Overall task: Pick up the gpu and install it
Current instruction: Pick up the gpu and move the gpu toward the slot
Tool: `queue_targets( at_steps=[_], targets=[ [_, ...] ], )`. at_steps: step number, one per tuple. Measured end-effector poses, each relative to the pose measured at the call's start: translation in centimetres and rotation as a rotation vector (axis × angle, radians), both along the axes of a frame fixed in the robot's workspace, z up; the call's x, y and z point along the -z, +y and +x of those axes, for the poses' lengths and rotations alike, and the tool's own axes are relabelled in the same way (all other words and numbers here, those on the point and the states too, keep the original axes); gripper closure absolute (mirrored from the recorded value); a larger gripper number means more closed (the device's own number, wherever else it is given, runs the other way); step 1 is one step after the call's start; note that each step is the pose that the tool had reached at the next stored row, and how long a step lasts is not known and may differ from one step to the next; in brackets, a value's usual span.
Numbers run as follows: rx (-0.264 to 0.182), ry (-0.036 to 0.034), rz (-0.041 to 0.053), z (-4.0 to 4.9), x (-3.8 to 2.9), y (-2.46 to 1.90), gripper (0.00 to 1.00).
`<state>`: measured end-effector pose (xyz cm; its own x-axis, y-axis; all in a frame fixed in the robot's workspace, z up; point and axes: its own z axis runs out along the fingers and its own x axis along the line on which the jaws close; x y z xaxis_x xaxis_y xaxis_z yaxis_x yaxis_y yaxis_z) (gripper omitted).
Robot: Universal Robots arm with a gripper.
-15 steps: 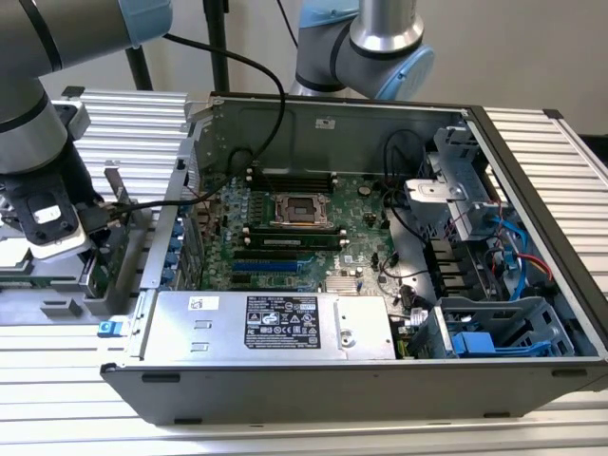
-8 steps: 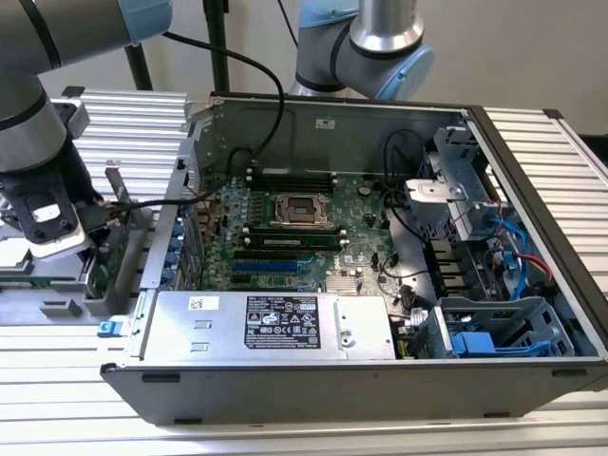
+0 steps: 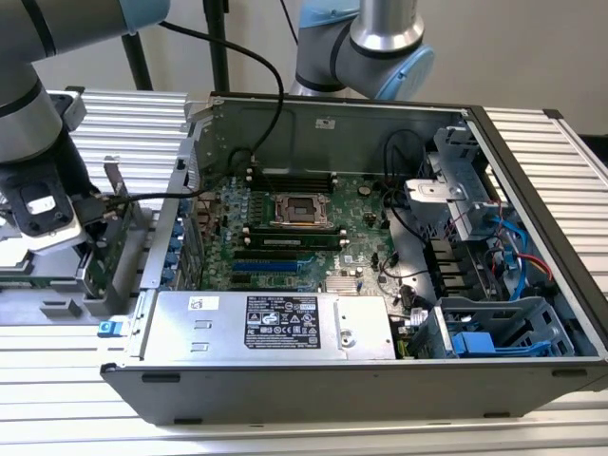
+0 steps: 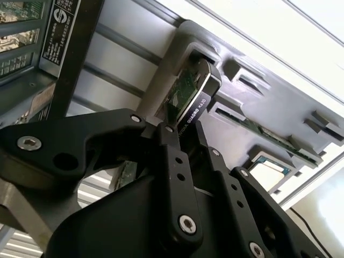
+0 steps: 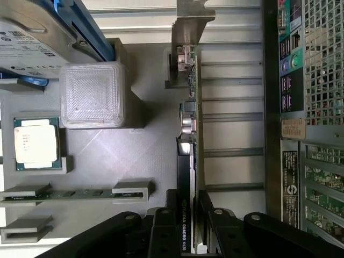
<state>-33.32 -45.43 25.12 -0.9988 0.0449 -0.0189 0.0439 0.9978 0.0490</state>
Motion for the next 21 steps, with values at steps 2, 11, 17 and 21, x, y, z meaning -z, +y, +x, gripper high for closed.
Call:
queue_targets(
  at_steps=[2, 11, 17, 21],
  targets=[
    [0.0, 0.0, -0.0001, 0.0, -0.27, 0.0, 1.0],
    [0.0, 0.0, -0.0001, -0.01, -1.37, 0.0, 1.0],
    [0.0, -0.0001, 0.0, 0.0, -1.46, 0.0, 1.0],
    [0.0, -0.0001, 0.0, 0.0, -1.46, 0.0, 1.0]
  ],
)
